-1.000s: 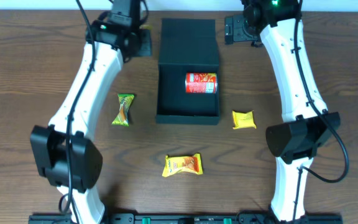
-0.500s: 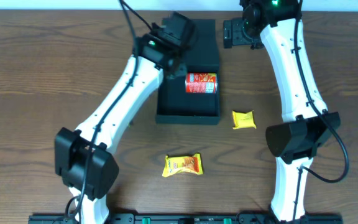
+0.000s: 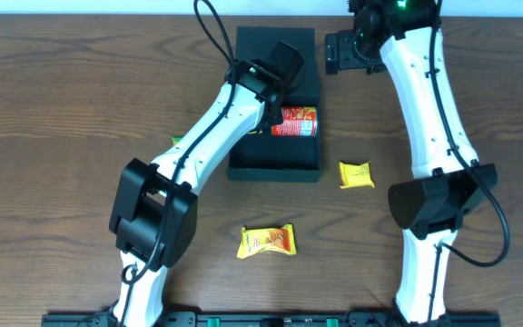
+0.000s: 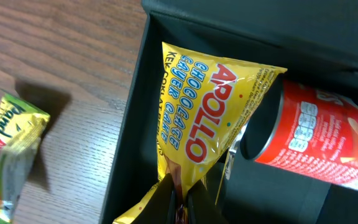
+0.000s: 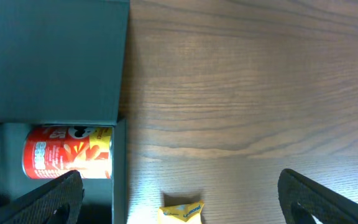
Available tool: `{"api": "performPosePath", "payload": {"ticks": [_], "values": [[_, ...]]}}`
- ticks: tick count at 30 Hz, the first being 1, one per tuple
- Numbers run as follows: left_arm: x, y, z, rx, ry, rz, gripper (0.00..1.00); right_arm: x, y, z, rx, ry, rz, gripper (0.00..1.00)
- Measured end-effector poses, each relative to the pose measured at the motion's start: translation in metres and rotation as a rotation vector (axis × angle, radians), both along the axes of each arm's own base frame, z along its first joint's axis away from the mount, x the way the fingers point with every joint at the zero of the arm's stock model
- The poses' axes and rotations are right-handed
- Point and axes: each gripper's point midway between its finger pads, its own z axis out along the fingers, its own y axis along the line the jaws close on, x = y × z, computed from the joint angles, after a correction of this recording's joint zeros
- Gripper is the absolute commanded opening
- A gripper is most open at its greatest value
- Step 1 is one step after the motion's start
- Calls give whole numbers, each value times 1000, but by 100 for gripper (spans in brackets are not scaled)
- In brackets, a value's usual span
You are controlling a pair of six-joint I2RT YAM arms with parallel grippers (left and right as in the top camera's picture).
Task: Pack container
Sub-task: 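Carry the Apollo packet with the left gripper and drop it in the box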
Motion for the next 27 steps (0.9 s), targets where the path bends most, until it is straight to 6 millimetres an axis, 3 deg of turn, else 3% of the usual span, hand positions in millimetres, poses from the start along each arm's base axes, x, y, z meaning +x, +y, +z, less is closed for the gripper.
{"api": "performPosePath", "payload": {"ticks": [8,14,18,23,27], "values": [[7,-8,-8,-35,-11,31,9,1,1,0,5,-3,2,99],[13,-15,-32,-32,-2,37,10,2,1,1,6,-7,1,99],[14,-16,-33,-37,-8,41,22,2,0,1,7,-8,-1,99],[14,-16,-33,-38,-8,44,14,3,-1,1,7,-9,-3,99],[15,-15,-32,-28,-10,28,20,3,-1,1,7,-11,-4,99]]}}
